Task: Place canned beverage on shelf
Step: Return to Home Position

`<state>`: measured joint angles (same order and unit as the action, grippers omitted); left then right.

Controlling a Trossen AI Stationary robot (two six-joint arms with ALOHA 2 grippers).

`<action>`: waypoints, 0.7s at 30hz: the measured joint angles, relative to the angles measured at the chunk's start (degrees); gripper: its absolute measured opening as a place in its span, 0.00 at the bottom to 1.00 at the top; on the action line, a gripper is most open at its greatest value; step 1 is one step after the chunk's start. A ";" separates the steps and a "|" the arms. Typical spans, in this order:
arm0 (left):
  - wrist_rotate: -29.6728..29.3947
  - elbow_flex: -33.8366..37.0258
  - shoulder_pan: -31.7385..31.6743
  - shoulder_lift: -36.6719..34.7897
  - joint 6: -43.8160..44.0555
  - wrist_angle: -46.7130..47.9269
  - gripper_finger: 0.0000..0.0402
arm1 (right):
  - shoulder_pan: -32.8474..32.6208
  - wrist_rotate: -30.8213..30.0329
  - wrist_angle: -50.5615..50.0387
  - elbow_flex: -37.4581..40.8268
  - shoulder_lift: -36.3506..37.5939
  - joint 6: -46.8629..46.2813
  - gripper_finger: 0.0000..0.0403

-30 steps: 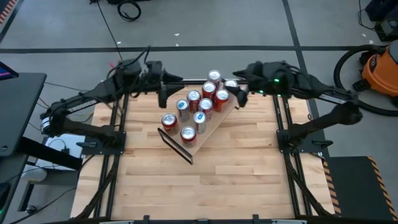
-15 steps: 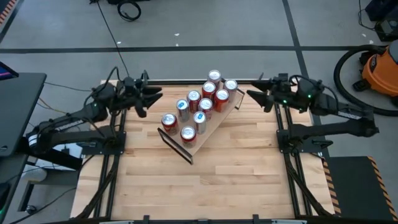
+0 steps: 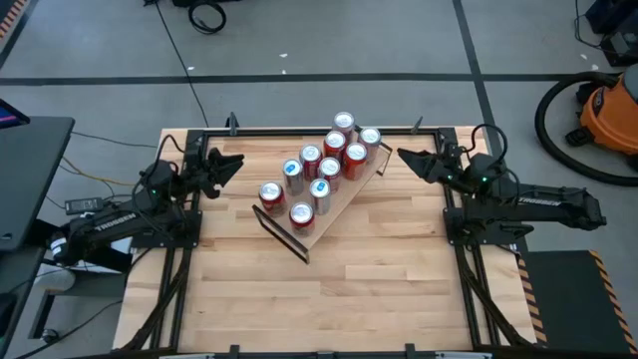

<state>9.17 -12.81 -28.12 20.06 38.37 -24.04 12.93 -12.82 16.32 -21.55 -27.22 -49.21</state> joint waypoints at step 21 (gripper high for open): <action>-10.49 12.36 0.00 -17.93 10.60 6.39 0.26 | 0.00 2.03 9.37 20.09 19.78 -5.08 0.86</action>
<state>-1.32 -0.45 -28.12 2.13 48.97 -17.65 12.93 -10.79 25.69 -1.45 -7.44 -54.30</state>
